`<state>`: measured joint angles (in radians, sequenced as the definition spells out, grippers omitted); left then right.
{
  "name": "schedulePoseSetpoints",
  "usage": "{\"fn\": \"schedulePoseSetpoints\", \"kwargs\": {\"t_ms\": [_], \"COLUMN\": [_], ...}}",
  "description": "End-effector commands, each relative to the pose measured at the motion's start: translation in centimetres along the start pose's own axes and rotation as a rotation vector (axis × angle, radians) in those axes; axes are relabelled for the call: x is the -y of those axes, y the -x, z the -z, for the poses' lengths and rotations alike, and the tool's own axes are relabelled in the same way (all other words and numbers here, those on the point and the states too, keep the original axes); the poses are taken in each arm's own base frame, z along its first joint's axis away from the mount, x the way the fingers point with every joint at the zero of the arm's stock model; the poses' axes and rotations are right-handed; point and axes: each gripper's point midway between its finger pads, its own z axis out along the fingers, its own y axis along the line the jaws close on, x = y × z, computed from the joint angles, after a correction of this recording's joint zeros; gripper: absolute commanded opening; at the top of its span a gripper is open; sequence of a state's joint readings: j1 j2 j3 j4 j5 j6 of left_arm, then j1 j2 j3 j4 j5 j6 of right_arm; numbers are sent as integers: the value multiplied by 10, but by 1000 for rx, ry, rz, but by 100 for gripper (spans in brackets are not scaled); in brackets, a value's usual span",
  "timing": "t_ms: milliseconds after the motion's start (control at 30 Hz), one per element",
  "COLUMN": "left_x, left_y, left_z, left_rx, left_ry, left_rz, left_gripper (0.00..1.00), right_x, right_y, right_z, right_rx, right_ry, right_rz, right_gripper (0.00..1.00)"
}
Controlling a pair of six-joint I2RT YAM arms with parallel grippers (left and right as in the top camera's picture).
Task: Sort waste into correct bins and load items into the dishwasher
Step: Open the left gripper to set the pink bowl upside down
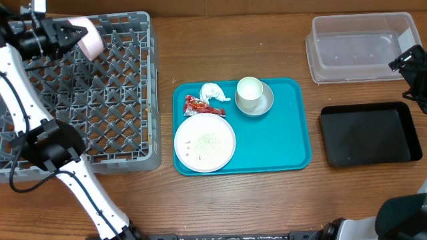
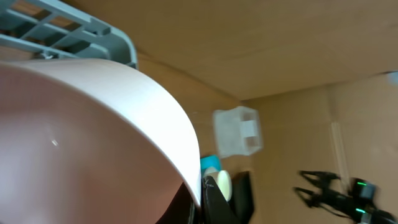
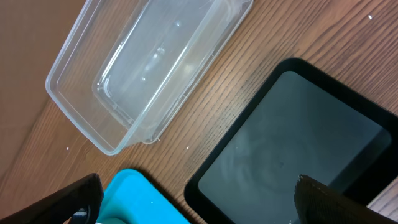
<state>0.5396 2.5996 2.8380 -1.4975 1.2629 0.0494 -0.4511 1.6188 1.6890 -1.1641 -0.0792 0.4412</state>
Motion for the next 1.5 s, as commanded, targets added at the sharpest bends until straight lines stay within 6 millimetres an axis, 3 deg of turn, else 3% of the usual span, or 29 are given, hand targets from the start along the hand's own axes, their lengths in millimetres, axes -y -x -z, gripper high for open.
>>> {"fn": "schedulePoseSetpoints", "kwargs": {"t_ms": [0,167,467,667,800,867,1033,1333,1467], "left_x": [5,-24,-62,-75,-79,-65,-63,-60,-71], "left_y": [4,5,12,8,7,11,7,4,-2], "left_z": [11,19,58,56,53,57,52,44,33], "left_rx": [36,55,134,132,130,150,131,138,107], "left_ry": [-214,-207,-173,-174,-186,-274,-279,-271,-205], "left_rz": [-6,54,91,111,123,117,195,33,-25], "left_gripper": [4,4,5,5,5,4,4,4,4], "right_x": [-2,-2,-2,-2,-2,-2,-2,-2,-2], "right_y": [4,4,4,4,4,4,4,4,4], "right_z": [4,4,4,4,4,4,4,4,4], "right_rx": [15,16,16,15,15,15,15,15,15], "right_ry": [8,8,8,8,8,8,8,8,8], "right_rz": [-3,-2,-2,-2,-3,-2,-2,-3,-2], "right_gripper": [100,100,100,100,100,100,100,100,100]}}
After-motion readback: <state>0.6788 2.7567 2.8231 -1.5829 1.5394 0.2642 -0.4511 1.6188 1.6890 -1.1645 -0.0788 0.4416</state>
